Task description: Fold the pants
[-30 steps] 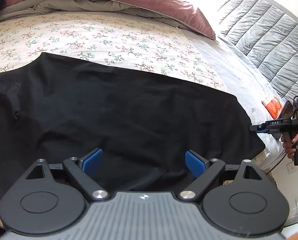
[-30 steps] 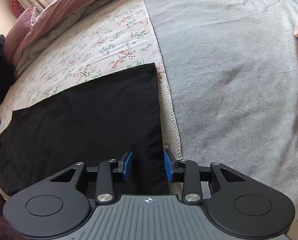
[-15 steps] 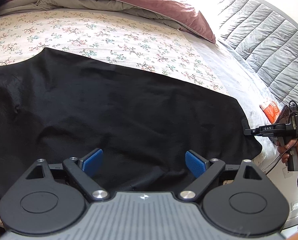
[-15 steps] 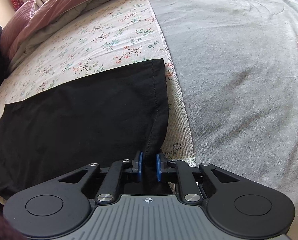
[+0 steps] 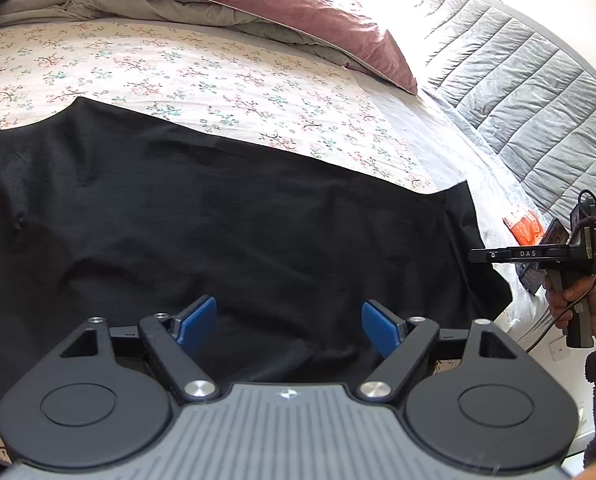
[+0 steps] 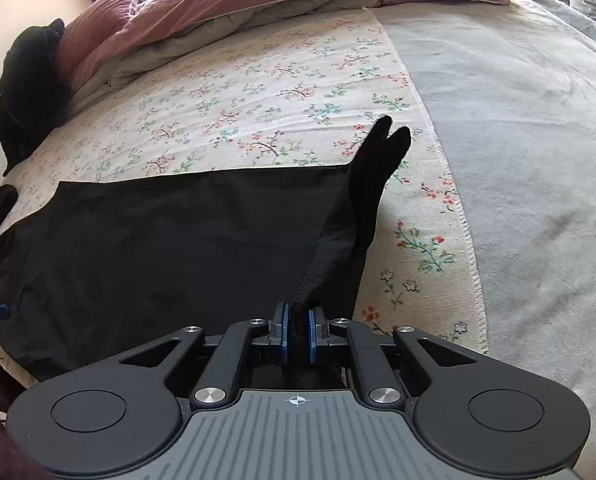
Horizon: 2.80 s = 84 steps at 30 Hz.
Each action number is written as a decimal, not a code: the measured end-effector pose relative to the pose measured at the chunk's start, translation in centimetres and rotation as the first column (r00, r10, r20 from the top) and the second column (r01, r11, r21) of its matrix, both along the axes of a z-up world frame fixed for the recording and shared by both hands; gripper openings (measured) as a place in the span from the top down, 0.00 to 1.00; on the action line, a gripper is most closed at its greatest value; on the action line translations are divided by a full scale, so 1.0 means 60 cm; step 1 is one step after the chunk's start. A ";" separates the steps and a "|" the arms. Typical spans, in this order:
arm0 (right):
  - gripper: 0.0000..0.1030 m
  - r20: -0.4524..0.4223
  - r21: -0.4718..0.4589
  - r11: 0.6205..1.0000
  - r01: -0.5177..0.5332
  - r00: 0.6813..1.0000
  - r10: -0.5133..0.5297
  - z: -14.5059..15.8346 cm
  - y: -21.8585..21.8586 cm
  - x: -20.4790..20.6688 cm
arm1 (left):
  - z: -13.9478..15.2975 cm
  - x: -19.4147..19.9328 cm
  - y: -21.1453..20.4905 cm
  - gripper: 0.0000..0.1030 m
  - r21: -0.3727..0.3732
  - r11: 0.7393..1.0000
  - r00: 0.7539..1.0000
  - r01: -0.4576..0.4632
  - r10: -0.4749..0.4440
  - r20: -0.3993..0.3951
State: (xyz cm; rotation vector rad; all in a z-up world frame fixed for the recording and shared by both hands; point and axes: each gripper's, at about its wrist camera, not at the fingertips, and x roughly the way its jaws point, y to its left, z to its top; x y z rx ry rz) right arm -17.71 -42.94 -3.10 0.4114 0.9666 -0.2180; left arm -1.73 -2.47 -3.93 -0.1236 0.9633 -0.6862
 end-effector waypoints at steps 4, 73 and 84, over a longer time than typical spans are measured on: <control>0.90 0.017 0.013 0.997 -0.082 0.997 0.081 0.006 0.048 0.038 | -0.005 0.011 -0.026 0.15 -0.068 0.996 0.999 0.048 -0.049 -0.009; 0.36 -0.035 0.015 0.939 -0.344 0.938 0.344 -0.053 0.332 0.229 | 0.031 0.191 0.224 0.82 0.210 0.930 0.948 -0.301 0.268 0.170; 0.36 -0.046 0.019 0.934 -0.356 0.933 0.357 -0.055 0.374 0.283 | 0.061 0.224 0.434 0.82 0.254 0.815 0.852 -0.521 0.477 0.216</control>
